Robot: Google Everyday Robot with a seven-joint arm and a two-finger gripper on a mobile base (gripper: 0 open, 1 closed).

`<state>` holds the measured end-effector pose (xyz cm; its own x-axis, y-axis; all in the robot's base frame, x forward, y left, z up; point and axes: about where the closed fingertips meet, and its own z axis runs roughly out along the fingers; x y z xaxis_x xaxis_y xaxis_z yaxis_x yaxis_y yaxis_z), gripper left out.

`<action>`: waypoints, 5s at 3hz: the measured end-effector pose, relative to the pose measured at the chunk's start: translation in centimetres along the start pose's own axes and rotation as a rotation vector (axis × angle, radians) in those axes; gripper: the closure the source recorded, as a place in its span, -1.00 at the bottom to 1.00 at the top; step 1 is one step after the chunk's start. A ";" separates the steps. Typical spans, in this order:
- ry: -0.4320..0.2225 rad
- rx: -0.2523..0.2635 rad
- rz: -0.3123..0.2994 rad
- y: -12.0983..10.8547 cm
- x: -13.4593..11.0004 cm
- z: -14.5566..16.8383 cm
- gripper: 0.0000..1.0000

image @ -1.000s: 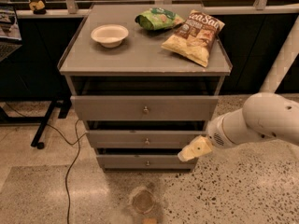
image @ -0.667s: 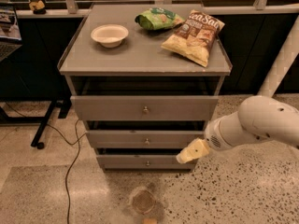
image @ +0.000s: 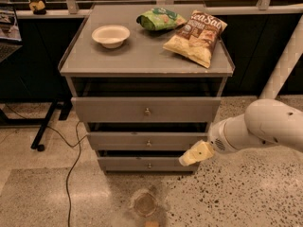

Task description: Open bottom drawer

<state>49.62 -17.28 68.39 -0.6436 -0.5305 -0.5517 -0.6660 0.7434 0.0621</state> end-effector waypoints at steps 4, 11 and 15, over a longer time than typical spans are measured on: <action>-0.029 -0.100 0.028 0.1 6.5 9.2 -1.00; 0.026 -0.156 0.185 -3.0 13.1 23.5 -1.00; 0.050 -0.174 0.201 -3.5 13.4 24.7 0.29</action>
Offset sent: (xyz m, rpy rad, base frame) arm -0.0051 -0.0024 -0.0841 0.1062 -0.0421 0.0194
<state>52.65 -16.92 40.27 -0.7841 -0.4020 -0.4729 -0.5752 0.7570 0.3101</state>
